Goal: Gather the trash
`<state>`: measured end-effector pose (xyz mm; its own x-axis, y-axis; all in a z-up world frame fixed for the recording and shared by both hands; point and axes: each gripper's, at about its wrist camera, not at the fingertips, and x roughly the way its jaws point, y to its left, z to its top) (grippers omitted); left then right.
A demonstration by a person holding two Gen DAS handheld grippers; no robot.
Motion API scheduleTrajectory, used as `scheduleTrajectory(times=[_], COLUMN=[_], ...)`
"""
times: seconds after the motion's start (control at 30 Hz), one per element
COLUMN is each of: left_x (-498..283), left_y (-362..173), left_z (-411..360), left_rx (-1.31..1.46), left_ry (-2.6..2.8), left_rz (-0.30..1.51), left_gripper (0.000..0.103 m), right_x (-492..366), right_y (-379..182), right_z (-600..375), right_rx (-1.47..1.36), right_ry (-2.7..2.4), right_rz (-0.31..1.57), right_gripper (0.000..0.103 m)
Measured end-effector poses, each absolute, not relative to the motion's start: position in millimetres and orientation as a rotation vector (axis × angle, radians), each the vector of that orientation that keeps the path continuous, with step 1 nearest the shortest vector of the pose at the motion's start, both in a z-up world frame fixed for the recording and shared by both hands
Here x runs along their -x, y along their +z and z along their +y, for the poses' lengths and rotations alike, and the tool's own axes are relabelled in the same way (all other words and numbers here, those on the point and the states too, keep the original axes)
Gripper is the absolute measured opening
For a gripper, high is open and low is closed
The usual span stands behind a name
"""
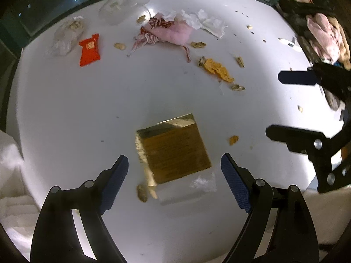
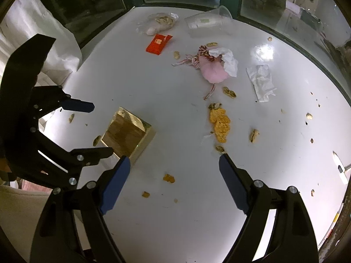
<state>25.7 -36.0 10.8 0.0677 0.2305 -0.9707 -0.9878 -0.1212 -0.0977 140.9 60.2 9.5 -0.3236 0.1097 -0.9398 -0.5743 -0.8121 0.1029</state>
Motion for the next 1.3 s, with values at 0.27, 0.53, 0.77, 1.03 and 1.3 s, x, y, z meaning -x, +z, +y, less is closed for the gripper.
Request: scheduleTrajectory(times=[0.27,0.53,0.77,1.03,1.3], left_x=[-41.2,-39.1,-30.2,-31.8,-32.1], left_y=[0.5,-11.6,-24.7,-34.2,-45.8], left_z=[-28.4,-21.7,-14.5,-10.3,-12.8], left_rx=[1.207,1.257,1.298,1.294,1.258], left_ry=[1.370,1.434,1.488,1.502,1.548], left_rz=[0.925,0.914,0.901,0.916,0.980], left_gripper=[0.084,0.084,0.084,0.084,0.084], right_x=[-144.0,-142.7,-143.8,-146.7,-141.8], right_y=[7.7,4.9,-0.2,-4.8,-6.2], right_z=[65.8,72.1,81.0,88.4,83.8], right_rx=[1.539,1.574,1.597,1.613,1.635], right_ry=[2.193,2.235,2.245,2.225,2.224], right_rz=[0.568,0.540,0.545,0.571,0.567], right_gripper=[0.080,0.080,0.080,0.080,0.080])
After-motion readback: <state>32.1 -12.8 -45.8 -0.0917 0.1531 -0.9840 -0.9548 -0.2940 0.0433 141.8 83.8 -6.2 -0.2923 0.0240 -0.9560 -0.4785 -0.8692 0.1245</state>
